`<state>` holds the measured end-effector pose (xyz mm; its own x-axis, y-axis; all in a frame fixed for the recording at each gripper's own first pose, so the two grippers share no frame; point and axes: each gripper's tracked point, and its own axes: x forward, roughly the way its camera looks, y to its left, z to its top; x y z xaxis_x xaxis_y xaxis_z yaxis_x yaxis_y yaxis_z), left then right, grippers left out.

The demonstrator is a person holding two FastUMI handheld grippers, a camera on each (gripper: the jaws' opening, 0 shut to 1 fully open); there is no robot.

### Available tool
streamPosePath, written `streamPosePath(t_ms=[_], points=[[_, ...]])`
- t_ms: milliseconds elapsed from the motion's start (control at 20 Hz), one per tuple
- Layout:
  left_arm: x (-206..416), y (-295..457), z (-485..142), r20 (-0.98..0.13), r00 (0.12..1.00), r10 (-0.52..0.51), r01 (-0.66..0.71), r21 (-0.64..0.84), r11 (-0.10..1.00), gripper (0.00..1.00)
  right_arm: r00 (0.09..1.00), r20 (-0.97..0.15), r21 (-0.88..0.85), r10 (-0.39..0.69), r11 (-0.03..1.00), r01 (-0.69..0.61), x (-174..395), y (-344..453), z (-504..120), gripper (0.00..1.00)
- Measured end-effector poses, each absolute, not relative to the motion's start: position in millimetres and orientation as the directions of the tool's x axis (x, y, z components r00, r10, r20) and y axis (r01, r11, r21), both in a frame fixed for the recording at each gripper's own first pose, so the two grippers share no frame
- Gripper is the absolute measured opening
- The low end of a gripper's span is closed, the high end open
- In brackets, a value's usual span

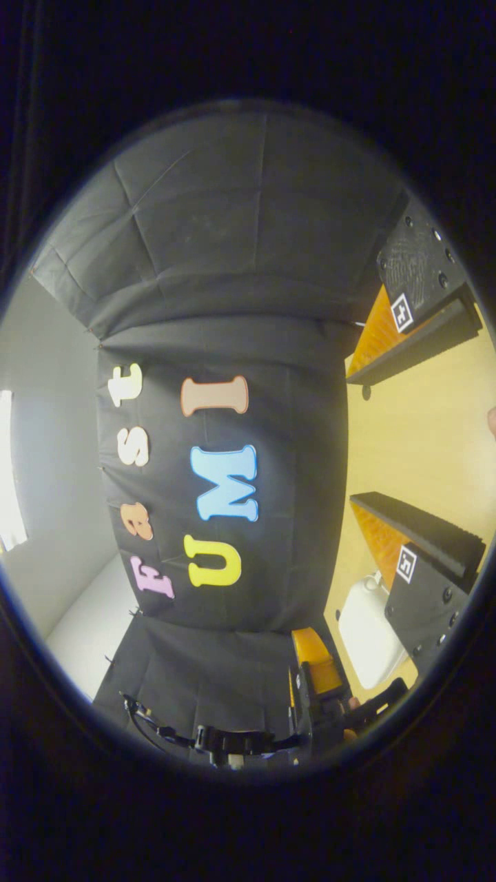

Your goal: First open the suitcase, pack the skin care products into it, and then close the suitcase.

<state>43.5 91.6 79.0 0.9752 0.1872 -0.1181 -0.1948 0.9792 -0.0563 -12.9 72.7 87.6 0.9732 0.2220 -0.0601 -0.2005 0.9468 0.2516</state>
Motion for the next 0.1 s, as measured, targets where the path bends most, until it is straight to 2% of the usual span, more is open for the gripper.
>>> streamPosePath(t_ms=[100], points=[[38, 45, 78, -0.098, 0.979, 0.181, -0.189, -0.081, 0.979, 0.94, 0.976, -0.064, 0.263, 0.207, 0.947, -0.184, -17, 33, 71, 0.95]])
